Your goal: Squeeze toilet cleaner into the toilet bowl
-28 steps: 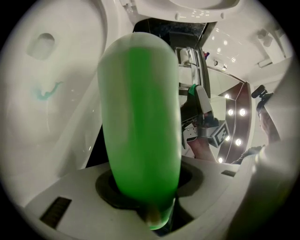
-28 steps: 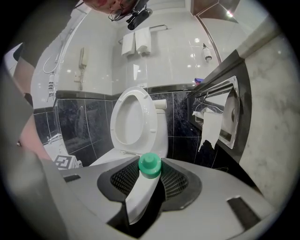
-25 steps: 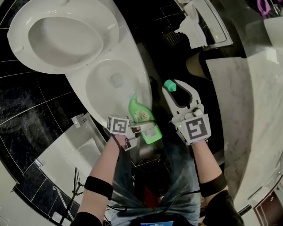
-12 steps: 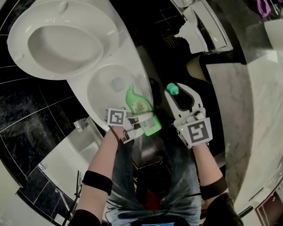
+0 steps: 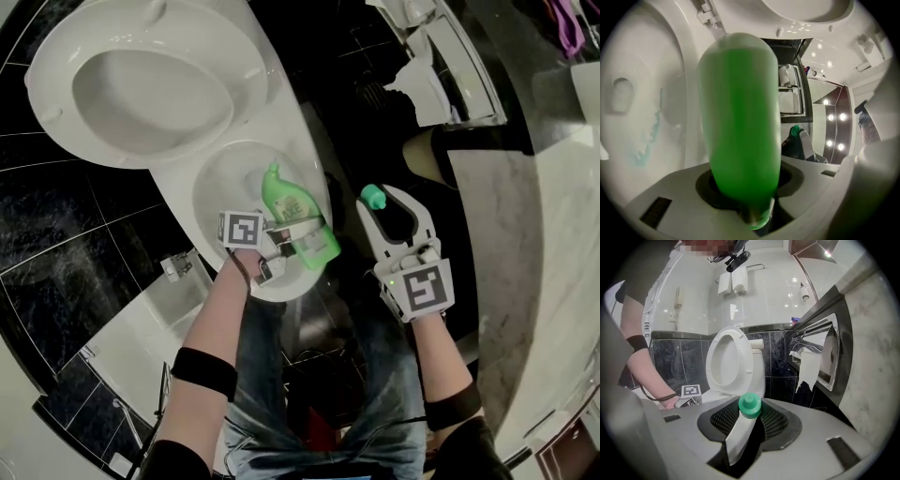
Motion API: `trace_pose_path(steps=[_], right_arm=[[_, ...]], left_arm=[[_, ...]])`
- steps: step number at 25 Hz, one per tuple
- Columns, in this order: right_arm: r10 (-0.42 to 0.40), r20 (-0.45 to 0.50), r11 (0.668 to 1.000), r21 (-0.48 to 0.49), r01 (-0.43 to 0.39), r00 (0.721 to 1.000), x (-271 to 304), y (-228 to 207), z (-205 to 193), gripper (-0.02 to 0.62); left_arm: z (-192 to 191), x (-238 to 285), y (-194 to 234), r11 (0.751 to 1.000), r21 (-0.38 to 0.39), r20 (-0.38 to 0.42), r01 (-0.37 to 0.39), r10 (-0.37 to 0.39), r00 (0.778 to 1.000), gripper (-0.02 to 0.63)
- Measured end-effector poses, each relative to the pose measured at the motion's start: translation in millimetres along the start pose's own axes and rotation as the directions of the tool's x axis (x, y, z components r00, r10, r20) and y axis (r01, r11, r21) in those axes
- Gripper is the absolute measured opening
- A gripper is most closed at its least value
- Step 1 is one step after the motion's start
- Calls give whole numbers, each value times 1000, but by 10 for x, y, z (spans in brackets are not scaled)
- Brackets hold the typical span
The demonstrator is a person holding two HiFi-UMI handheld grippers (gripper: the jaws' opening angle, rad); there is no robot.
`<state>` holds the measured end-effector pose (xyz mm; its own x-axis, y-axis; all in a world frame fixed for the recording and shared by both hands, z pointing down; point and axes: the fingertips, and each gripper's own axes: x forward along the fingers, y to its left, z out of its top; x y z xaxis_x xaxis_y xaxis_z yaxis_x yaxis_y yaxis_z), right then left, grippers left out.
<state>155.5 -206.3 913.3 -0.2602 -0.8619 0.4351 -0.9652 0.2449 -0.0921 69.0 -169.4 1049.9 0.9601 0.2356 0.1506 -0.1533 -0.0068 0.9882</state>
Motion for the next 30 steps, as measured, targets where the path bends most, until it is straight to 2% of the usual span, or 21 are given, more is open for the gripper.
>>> trace_pose_path(steps=[10,14,18,30], right_arm=[[22,-6,1000,-2,-22,1000,111,135,6,160],[34,-11,999,-5,-34,999,165,220,3,161],[47,-17,999,-7,-47,999,216,305,4,161],[104,-37,994,-24,-105,994,387,678,32,161]], left_arm=[[292,-263,-8,1000,10,75,24,-25,997,181],[323,-454,48,999,-32,107,3,0,994,181],[377,-672,114,1000,5,142,-25,24,990,181],[323,-1271,210,998,-32,251,-48,55,966,181]])
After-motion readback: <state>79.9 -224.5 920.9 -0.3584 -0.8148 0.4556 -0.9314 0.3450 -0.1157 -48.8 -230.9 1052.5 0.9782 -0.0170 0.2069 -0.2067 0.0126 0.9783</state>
